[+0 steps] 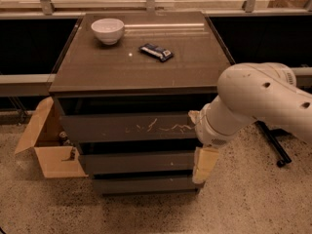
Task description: Open top drawer
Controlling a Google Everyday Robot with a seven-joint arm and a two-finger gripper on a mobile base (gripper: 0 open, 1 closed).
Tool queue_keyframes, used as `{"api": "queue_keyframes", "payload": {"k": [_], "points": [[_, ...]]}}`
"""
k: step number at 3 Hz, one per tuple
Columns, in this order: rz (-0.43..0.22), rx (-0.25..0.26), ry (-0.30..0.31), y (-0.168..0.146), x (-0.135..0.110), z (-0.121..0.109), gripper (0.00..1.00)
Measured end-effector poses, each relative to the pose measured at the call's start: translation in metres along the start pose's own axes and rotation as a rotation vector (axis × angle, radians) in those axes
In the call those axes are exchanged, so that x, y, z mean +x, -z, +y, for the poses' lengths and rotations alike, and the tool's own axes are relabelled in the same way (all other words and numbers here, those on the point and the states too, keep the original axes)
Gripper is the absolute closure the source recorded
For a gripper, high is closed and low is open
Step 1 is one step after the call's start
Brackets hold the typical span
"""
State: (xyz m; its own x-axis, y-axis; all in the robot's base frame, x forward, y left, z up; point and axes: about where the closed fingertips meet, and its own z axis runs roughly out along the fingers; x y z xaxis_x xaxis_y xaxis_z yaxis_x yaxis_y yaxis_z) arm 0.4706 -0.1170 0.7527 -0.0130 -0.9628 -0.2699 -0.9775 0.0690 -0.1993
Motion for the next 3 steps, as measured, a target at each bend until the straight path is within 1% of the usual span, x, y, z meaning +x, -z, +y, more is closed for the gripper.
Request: {"api": "queue_keyframes", "payload": {"k": [1, 2, 3], "points": [[-0.002, -0.009, 0.032, -0.047, -0.004, -0.018, 0.00], [-0.022, -0.030, 0.034, -0.087, -0.004, -0.049, 0.00], [-0.022, -0.030, 0.035, -0.087, -0.004, -0.049, 0.00]]}}
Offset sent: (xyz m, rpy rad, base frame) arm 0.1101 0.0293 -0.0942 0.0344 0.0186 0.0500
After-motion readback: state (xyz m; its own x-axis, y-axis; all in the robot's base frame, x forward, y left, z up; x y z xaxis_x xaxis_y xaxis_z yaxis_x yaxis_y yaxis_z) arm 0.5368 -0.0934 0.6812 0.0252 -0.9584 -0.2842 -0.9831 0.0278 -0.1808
